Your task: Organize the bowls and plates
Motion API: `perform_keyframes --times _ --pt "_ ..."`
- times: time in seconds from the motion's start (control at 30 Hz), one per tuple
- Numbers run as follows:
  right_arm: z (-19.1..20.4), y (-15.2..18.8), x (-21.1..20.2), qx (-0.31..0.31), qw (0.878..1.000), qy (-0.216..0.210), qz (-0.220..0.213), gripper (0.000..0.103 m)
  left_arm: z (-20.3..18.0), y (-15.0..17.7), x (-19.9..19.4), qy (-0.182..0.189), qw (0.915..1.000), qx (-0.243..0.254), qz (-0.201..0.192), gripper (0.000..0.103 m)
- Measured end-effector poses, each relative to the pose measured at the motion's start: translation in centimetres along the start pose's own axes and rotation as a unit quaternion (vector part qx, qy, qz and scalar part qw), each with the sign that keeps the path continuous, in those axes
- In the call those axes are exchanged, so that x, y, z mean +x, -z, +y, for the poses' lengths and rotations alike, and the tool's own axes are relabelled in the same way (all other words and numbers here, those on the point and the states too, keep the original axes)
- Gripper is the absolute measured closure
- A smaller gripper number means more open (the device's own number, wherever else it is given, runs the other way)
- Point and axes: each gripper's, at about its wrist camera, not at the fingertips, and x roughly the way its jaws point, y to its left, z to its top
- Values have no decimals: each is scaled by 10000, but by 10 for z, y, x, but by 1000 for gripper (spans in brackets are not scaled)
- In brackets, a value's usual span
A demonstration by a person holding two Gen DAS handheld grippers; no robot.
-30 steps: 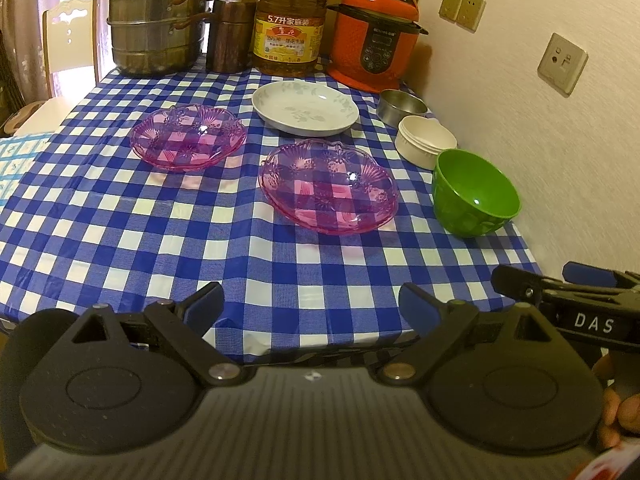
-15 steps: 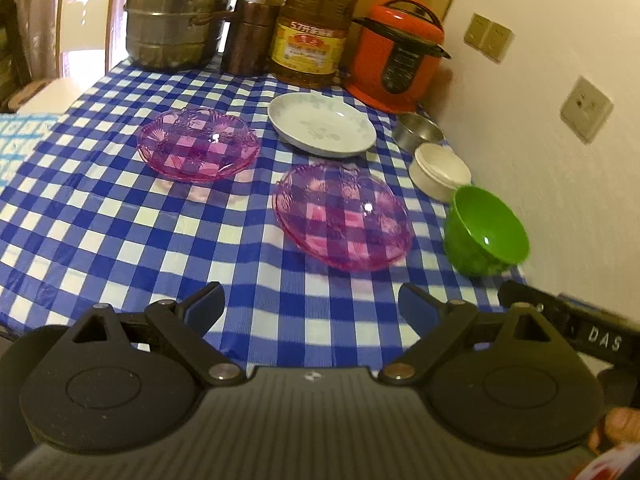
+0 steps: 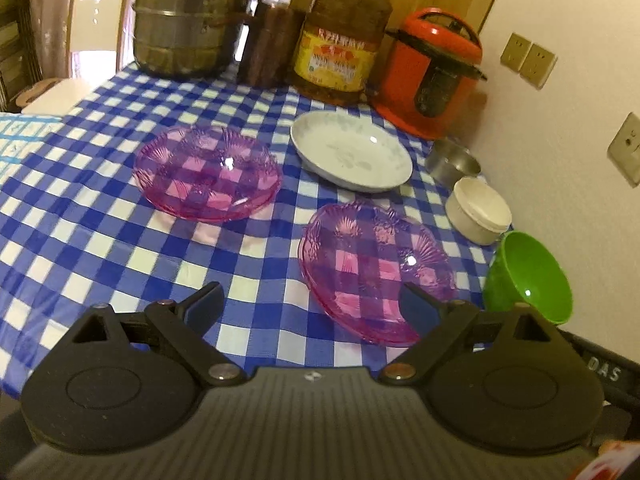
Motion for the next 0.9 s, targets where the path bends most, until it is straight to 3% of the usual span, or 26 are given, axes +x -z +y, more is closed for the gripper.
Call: perform_keyframes --times 0.27,0.5,0.67,0.8,0.9 --pt "-12 1 45 170 9996 23 240 38 -2 6 48 103 9991 158 377 18" --pt "-17 2 72 241 9987 -11 444 52 -5 6 76 87 9985 153 514 38" --pt "-18 2 83 342 9981 -22 506 60 1 6 88 121 9983 -23 562 46" --pt "-20 1 90 458 9973 -75 573 63 3 6 94 175 9979 -76 615 63" --pt "-21 1 94 495 9969 -106 608 67 1 6 98 163 9980 -57 611 69"
